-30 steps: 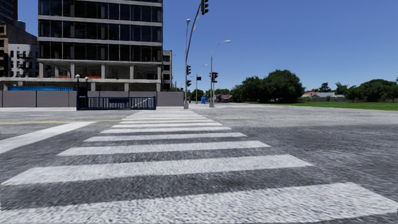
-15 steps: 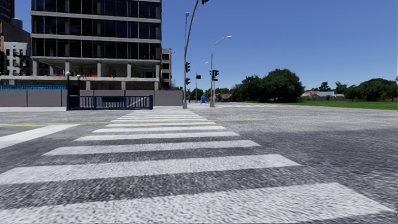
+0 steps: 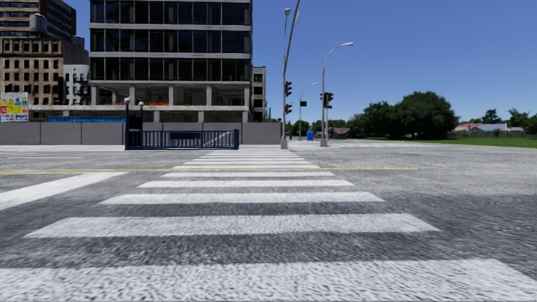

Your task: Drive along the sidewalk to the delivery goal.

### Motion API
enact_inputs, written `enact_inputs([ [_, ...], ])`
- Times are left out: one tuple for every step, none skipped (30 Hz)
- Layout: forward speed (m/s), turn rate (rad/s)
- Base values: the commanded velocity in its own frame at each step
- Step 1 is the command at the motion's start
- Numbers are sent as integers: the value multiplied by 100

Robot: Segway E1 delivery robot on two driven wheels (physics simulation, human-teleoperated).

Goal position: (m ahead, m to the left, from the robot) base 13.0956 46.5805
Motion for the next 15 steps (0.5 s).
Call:
enact_inputs([
  [200, 0],
  [200, 0],
  [200, 0],
  [200, 0],
  [200, 0],
  [200, 0],
  [200, 0],
  [200, 0],
  [200, 0],
  [200, 0],
  [200, 0],
  [200, 0],
  [200, 0],
  [200, 0],
  [200, 0],
])
